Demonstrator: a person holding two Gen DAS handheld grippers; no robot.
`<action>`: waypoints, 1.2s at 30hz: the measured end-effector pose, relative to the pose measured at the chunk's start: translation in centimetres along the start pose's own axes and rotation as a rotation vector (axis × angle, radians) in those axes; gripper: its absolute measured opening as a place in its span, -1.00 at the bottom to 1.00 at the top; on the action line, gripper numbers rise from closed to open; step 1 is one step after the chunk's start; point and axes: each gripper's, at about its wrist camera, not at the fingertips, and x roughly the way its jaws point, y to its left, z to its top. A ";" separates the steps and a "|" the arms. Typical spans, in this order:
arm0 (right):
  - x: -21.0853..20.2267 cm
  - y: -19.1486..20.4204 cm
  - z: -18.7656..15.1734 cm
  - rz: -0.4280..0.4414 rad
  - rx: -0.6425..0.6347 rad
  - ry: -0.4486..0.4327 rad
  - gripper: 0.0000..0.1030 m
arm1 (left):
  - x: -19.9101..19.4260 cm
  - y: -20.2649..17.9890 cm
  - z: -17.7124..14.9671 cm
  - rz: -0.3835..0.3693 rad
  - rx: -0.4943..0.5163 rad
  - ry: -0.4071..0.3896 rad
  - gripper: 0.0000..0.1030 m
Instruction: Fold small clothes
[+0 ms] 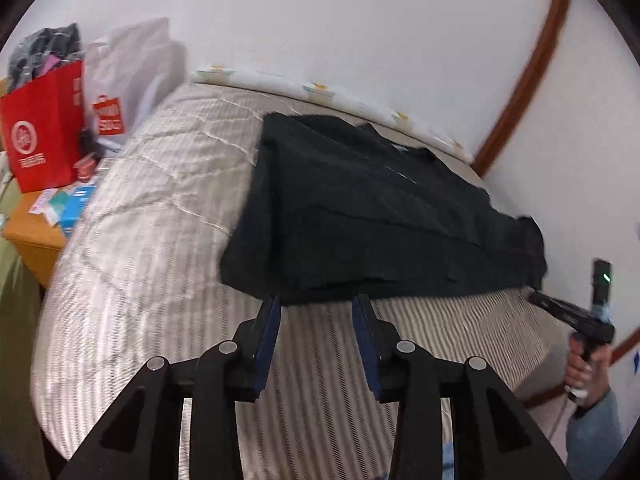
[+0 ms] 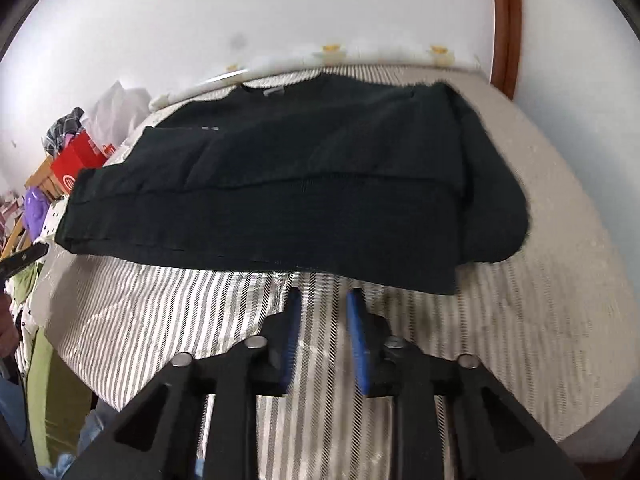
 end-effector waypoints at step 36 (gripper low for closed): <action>6.3 -2.3 12.9 0.024 0.121 -0.125 -0.67 | 9.7 -3.4 12.7 -0.019 0.036 -0.043 -0.38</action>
